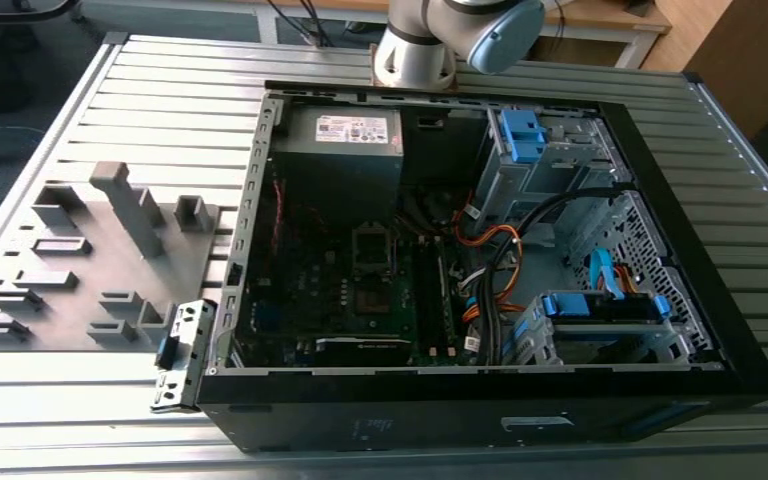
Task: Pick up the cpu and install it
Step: 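Pick up the cpu and move it towards the insertion slot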
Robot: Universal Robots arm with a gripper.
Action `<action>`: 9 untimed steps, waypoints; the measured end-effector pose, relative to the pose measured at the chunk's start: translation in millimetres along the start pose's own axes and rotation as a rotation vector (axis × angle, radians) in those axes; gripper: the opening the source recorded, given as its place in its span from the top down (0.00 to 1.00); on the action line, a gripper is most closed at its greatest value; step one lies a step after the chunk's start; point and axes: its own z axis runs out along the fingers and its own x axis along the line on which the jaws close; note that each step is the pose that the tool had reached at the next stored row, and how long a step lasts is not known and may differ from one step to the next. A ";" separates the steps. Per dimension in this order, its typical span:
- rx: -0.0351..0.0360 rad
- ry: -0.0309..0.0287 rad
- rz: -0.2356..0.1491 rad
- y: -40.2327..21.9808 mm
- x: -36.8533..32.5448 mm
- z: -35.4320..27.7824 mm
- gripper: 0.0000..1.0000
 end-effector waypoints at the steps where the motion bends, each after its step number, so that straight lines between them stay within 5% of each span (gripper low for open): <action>1: -0.0009 0.0000 0.000 0.1 0.0 -1.5 0.53; 9: -0.0029 0.0000 0.000 0.1 0.0 -3.6 0.53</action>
